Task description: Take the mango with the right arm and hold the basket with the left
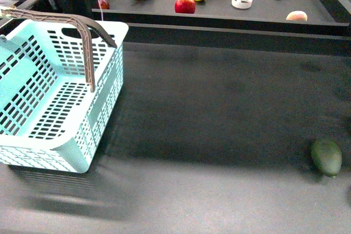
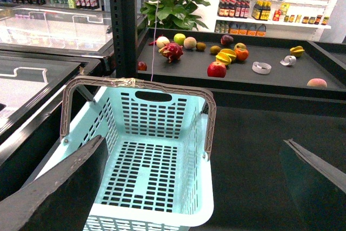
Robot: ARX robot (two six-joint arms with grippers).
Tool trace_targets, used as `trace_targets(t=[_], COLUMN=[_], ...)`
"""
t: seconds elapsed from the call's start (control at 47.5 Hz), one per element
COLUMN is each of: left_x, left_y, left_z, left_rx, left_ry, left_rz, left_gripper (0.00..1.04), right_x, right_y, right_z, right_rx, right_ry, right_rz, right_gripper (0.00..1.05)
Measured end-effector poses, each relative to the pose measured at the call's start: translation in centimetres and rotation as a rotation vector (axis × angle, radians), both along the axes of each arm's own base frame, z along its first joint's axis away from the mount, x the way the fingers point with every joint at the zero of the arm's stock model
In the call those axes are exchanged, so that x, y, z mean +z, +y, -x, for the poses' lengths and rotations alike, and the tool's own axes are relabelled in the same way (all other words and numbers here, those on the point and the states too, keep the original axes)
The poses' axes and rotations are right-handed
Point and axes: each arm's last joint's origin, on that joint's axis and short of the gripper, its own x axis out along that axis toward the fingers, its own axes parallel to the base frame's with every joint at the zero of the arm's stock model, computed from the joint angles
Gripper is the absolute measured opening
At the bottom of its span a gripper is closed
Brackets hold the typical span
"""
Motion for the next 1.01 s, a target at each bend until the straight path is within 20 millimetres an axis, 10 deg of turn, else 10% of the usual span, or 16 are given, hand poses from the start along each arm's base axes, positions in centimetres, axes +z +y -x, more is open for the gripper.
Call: trace_targets(t=[0.526,0.589,1.011], left_x=[0.0,0.6,-1.6], left_y=[0.0,-0.3,-2.7], left_z=[0.0,-0.4,-9.0], left_rx=[0.001,0.215,0.401], left_ry=[0.0,-0.067,0.113], left_rz=[0.0,0.143,0.483], left_gripper=[0.99,0.99,0.99], right_x=[0.0,0.0,0.0], right_y=[0.0,0.0,0.0], right_z=[0.0,0.0,0.0], right_rx=[0.0,0.0,-0.001], right_ry=[0.0,0.0,0.0], right_rz=[0.0,0.0,0.0], right_gripper=[0.97,0.97,0.97])
